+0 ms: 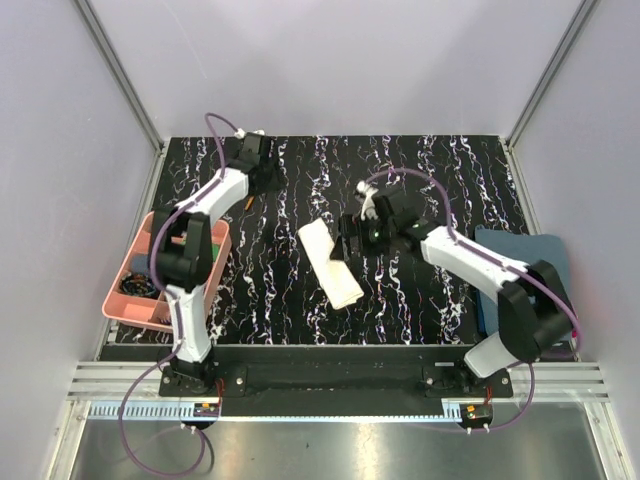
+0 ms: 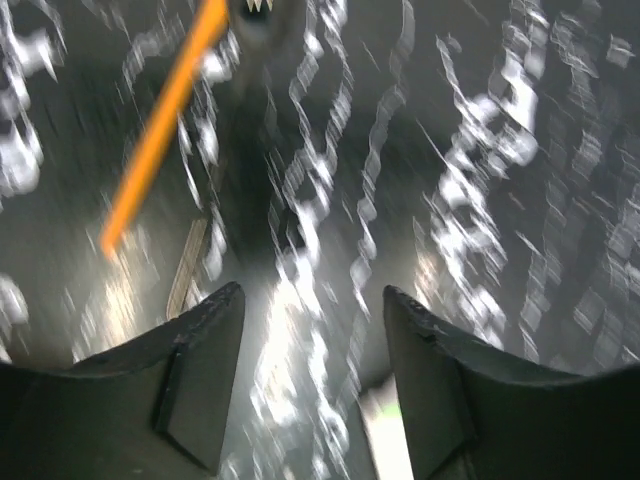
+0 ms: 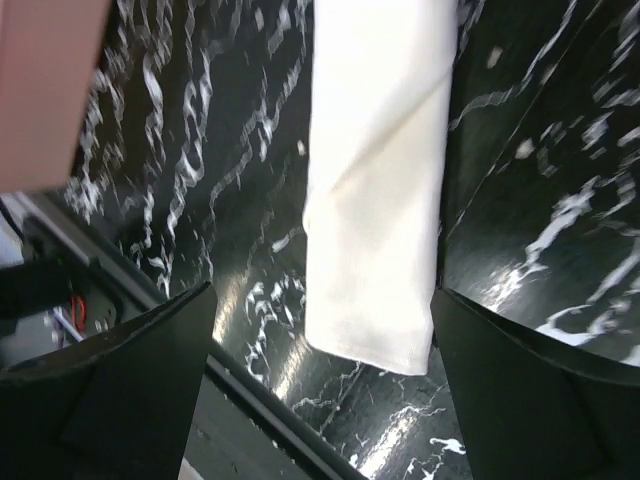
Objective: Fold the napkin into a case and place the utensils inside
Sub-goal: Pick up the spoon from the corner of the board.
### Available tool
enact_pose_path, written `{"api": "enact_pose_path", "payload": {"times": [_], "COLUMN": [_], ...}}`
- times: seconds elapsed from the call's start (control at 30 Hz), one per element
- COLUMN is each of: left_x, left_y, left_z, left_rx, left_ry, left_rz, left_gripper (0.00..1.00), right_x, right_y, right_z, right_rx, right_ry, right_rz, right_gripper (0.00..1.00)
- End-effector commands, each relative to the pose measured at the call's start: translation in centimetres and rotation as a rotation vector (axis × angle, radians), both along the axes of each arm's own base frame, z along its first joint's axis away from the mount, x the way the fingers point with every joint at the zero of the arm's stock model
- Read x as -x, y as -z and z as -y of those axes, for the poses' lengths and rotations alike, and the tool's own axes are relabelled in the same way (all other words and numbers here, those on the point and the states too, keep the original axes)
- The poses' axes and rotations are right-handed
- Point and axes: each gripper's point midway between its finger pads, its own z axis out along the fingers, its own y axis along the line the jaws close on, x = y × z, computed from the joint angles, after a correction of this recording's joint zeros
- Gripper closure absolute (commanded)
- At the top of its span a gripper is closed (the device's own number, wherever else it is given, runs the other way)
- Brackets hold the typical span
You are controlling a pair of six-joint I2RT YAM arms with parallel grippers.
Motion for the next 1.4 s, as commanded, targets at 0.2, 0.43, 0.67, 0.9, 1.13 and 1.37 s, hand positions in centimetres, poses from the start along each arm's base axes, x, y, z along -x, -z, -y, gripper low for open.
{"api": "enact_pose_path", "payload": {"times": [0.2, 0.43, 0.67, 0.9, 1.13, 1.37], "left_x": [-6.8, -7.8, -7.3, -6.1, -5.6, 1.1], "left_y": [3.1, 5.9, 9.0, 10.3, 2.3, -7.1], "left_z": [-3.2, -4.1, -4.3, -3.1, -2.1, 0.8], "left_rx": [-0.256, -0.213, -0.207, -0.169, -0.132, -0.071], "left_ry": [0.154, 0.148, 0.128, 0.204, 0.244, 0.293], "left_rz": [-0.088, -0.146, -0.258, -0.323, -0.176, -0.055], "left_gripper": [0.48, 0.52, 0.58, 0.89, 1.00, 1.00], "right_x": [-3.9, -3.8, -4.0, -4.4, -5.0, -6.9], "right_y": [-9.9, -10.6, -10.3, -9.2, -7.7, -7.5], "right_z": [5.9, 6.4, 6.0, 5.8, 4.8, 4.1], "right_rx": [0.129, 0.125, 0.112, 0.121, 0.137, 0.034], "right_ry": [0.145, 0.133, 0.126, 0.141, 0.090, 0.056], "right_rz": [0.267, 0.310, 0.306, 0.258, 0.188, 0.092], "right_gripper": [0.00, 0.00, 0.00, 0.00, 0.00, 0.00]}}
